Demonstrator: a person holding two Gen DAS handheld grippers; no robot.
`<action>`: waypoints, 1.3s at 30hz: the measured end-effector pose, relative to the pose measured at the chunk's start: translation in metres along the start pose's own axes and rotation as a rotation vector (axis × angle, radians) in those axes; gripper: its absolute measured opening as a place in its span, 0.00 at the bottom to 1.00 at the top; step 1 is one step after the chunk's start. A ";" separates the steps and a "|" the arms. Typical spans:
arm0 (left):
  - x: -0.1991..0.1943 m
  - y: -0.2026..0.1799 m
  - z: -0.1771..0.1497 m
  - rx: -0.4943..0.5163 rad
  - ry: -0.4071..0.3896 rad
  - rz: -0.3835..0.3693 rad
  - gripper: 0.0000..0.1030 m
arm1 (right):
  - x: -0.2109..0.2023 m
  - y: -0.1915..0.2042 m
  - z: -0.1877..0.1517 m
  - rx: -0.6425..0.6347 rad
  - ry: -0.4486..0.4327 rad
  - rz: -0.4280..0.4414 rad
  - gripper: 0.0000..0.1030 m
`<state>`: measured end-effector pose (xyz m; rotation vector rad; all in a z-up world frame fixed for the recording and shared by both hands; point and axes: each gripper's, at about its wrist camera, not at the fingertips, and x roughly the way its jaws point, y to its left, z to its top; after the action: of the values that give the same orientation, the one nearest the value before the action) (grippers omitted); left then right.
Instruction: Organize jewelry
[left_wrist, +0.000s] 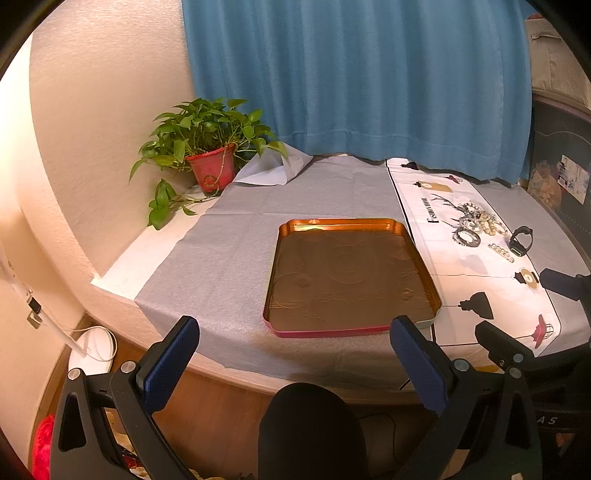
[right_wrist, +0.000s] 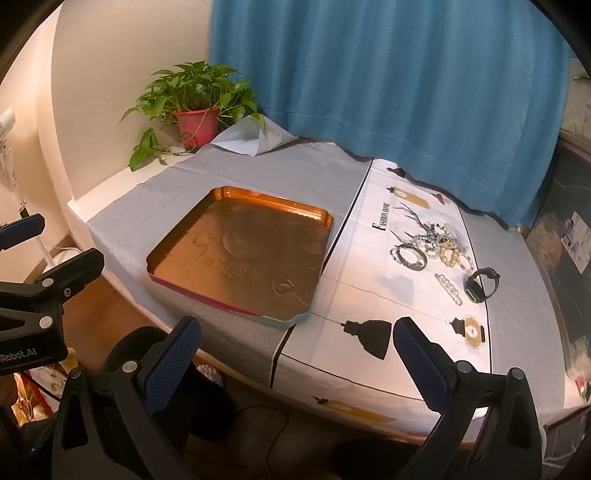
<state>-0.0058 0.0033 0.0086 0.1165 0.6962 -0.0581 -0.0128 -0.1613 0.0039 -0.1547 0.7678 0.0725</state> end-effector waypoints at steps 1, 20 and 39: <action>0.000 0.000 0.000 0.000 0.000 -0.002 1.00 | 0.000 0.001 0.000 0.000 0.001 0.001 1.00; -0.001 -0.002 -0.001 0.002 -0.002 0.003 1.00 | 0.000 0.000 -0.002 0.004 0.002 0.002 1.00; -0.001 0.000 -0.001 0.003 -0.002 0.005 1.00 | 0.002 -0.002 -0.002 0.003 0.003 0.004 1.00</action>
<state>-0.0075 0.0036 0.0084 0.1208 0.6937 -0.0544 -0.0126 -0.1634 0.0018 -0.1501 0.7711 0.0744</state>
